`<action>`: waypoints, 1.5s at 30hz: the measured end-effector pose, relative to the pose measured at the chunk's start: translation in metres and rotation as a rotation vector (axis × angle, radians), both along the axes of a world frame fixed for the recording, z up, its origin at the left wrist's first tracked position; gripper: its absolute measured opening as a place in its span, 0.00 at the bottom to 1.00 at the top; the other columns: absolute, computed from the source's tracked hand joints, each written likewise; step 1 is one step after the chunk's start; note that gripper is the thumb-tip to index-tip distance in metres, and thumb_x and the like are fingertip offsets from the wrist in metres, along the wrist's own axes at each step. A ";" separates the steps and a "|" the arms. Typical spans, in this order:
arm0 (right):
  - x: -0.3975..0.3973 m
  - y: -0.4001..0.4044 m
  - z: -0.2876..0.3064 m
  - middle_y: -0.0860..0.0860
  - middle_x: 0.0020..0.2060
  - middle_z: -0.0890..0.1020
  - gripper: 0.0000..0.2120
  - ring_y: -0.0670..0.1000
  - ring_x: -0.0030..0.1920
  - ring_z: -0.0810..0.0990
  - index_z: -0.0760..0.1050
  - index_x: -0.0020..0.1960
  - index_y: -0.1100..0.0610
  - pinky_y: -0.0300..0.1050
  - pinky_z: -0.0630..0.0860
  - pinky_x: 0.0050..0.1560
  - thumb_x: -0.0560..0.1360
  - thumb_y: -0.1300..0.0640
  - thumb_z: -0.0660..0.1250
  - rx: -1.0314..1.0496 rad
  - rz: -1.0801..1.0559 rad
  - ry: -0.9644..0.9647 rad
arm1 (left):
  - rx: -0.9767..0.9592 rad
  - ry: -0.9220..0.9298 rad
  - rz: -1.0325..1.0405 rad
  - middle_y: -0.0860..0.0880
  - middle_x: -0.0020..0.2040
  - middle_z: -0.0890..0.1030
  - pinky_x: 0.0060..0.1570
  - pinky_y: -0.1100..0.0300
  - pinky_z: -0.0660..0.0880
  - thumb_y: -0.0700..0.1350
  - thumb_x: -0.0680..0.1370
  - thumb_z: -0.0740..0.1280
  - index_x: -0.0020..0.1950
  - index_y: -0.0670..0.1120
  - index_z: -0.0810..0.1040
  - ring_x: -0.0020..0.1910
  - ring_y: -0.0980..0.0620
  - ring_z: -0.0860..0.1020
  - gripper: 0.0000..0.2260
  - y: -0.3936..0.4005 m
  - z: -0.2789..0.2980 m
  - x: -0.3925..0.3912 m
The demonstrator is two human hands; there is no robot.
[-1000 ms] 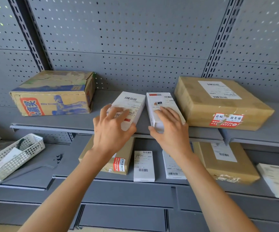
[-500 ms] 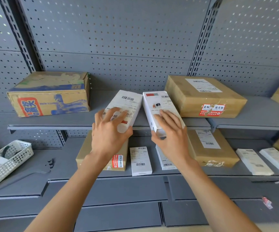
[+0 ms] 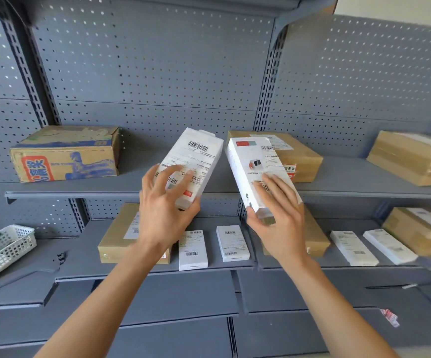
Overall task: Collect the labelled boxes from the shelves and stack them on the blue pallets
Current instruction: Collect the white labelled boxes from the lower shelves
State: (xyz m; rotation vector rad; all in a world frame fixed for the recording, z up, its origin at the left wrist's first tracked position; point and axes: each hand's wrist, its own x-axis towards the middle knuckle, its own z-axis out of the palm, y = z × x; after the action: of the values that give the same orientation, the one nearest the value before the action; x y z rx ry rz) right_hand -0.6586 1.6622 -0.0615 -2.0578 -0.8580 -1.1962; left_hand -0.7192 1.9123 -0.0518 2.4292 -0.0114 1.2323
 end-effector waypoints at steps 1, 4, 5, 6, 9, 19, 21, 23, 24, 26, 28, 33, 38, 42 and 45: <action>-0.008 -0.016 0.004 0.53 0.69 0.76 0.21 0.55 0.72 0.72 0.79 0.65 0.60 0.62 0.73 0.64 0.73 0.56 0.74 0.012 -0.006 -0.006 | 0.006 -0.013 -0.015 0.50 0.70 0.74 0.61 0.38 0.73 0.53 0.74 0.72 0.67 0.51 0.80 0.72 0.38 0.64 0.22 -0.014 0.003 -0.003; -0.035 -0.066 0.017 0.52 0.69 0.76 0.22 0.54 0.72 0.72 0.79 0.66 0.59 0.58 0.72 0.65 0.73 0.55 0.74 0.029 -0.064 -0.022 | 0.017 -0.036 -0.067 0.50 0.70 0.74 0.61 0.39 0.73 0.53 0.74 0.72 0.66 0.51 0.81 0.71 0.38 0.64 0.21 -0.061 0.009 -0.010; -0.043 -0.085 0.019 0.52 0.69 0.76 0.21 0.53 0.72 0.72 0.79 0.65 0.58 0.57 0.72 0.64 0.73 0.55 0.74 0.034 -0.090 -0.018 | 0.021 -0.035 -0.089 0.50 0.70 0.74 0.61 0.39 0.73 0.54 0.74 0.72 0.66 0.51 0.81 0.71 0.38 0.64 0.21 -0.079 0.010 -0.012; -0.050 -0.105 0.020 0.52 0.69 0.76 0.21 0.53 0.72 0.72 0.79 0.65 0.58 0.56 0.73 0.63 0.73 0.54 0.74 0.038 -0.116 -0.013 | 0.024 -0.029 -0.114 0.50 0.70 0.74 0.61 0.38 0.73 0.54 0.74 0.71 0.65 0.51 0.81 0.72 0.38 0.64 0.21 -0.097 0.010 -0.014; -0.071 -0.168 0.016 0.51 0.69 0.76 0.20 0.52 0.72 0.71 0.79 0.65 0.58 0.55 0.74 0.62 0.74 0.54 0.73 0.032 -0.202 0.007 | 0.039 -0.002 -0.194 0.50 0.70 0.74 0.61 0.37 0.73 0.56 0.74 0.70 0.65 0.51 0.81 0.72 0.38 0.64 0.21 -0.154 0.009 -0.019; -0.147 -0.361 -0.003 0.50 0.71 0.75 0.23 0.51 0.73 0.69 0.78 0.66 0.57 0.51 0.69 0.66 0.73 0.52 0.74 0.038 -0.563 0.117 | 0.121 0.002 -0.533 0.48 0.68 0.75 0.60 0.37 0.73 0.56 0.74 0.69 0.64 0.50 0.82 0.70 0.35 0.66 0.21 -0.352 -0.005 -0.011; -0.156 -0.392 -0.006 0.49 0.71 0.74 0.23 0.50 0.74 0.68 0.78 0.67 0.55 0.53 0.70 0.65 0.73 0.51 0.74 0.044 -0.644 0.139 | 0.123 -0.008 -0.593 0.47 0.68 0.76 0.61 0.37 0.72 0.55 0.74 0.70 0.64 0.49 0.82 0.70 0.34 0.66 0.21 -0.386 -0.006 -0.006; -0.162 -0.422 -0.010 0.49 0.71 0.74 0.24 0.50 0.74 0.68 0.77 0.68 0.55 0.55 0.71 0.65 0.73 0.51 0.75 0.046 -0.706 0.152 | 0.130 -0.006 -0.634 0.47 0.68 0.76 0.62 0.37 0.72 0.55 0.74 0.70 0.64 0.48 0.82 0.70 0.34 0.66 0.21 -0.419 -0.009 0.001; -0.165 -0.436 -0.012 0.50 0.71 0.74 0.25 0.50 0.74 0.68 0.77 0.68 0.55 0.56 0.72 0.64 0.73 0.51 0.75 0.047 -0.727 0.162 | 0.132 -0.004 -0.658 0.47 0.68 0.75 0.62 0.37 0.71 0.54 0.74 0.70 0.64 0.48 0.82 0.71 0.34 0.66 0.21 -0.436 -0.012 0.005; -0.168 -0.466 -0.019 0.50 0.72 0.73 0.26 0.51 0.74 0.68 0.75 0.69 0.55 0.59 0.74 0.62 0.73 0.50 0.75 0.048 -0.763 0.180 | 0.125 0.006 -0.708 0.47 0.69 0.75 0.62 0.36 0.71 0.54 0.74 0.70 0.64 0.49 0.81 0.71 0.34 0.65 0.21 -0.466 -0.019 0.015; -0.170 -0.495 -0.025 0.51 0.72 0.73 0.26 0.52 0.74 0.68 0.74 0.70 0.55 0.60 0.75 0.61 0.74 0.49 0.73 0.038 -0.810 0.199 | 0.118 0.021 -0.749 0.47 0.70 0.74 0.62 0.36 0.71 0.54 0.74 0.71 0.65 0.49 0.81 0.72 0.35 0.64 0.21 -0.497 -0.027 0.025; -0.151 -0.565 -0.037 0.51 0.71 0.74 0.26 0.53 0.73 0.69 0.75 0.69 0.56 0.58 0.76 0.61 0.73 0.50 0.74 0.014 -0.928 0.207 | 0.119 0.049 -0.853 0.46 0.70 0.74 0.62 0.38 0.72 0.53 0.73 0.72 0.65 0.47 0.82 0.72 0.36 0.65 0.21 -0.580 -0.046 0.064; -0.121 -0.636 -0.038 0.51 0.71 0.75 0.25 0.55 0.72 0.71 0.76 0.68 0.55 0.62 0.77 0.55 0.73 0.52 0.75 0.004 -1.020 0.225 | 0.094 0.081 -0.950 0.45 0.70 0.74 0.61 0.37 0.72 0.48 0.71 0.78 0.64 0.47 0.81 0.72 0.37 0.64 0.23 -0.670 -0.050 0.114; -0.111 -0.687 -0.034 0.51 0.72 0.72 0.27 0.54 0.73 0.69 0.74 0.70 0.54 0.62 0.76 0.57 0.73 0.50 0.75 0.011 -1.131 0.264 | 0.095 0.096 -1.045 0.46 0.71 0.73 0.62 0.37 0.73 0.49 0.71 0.79 0.66 0.47 0.81 0.72 0.38 0.64 0.24 -0.742 -0.044 0.146; -0.109 -0.727 -0.033 0.49 0.73 0.71 0.26 0.53 0.74 0.67 0.73 0.71 0.52 0.63 0.75 0.58 0.75 0.47 0.72 0.029 -1.213 0.296 | 0.085 0.073 -1.113 0.45 0.71 0.74 0.63 0.39 0.72 0.49 0.71 0.79 0.65 0.47 0.81 0.72 0.37 0.65 0.23 -0.794 -0.037 0.156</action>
State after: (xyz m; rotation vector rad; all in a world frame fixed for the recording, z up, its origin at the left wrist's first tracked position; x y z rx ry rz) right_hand -0.7679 0.9350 -0.0950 -2.6643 0.6902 -1.3253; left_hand -0.5631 1.1181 -0.0888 1.9486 -1.2150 0.6026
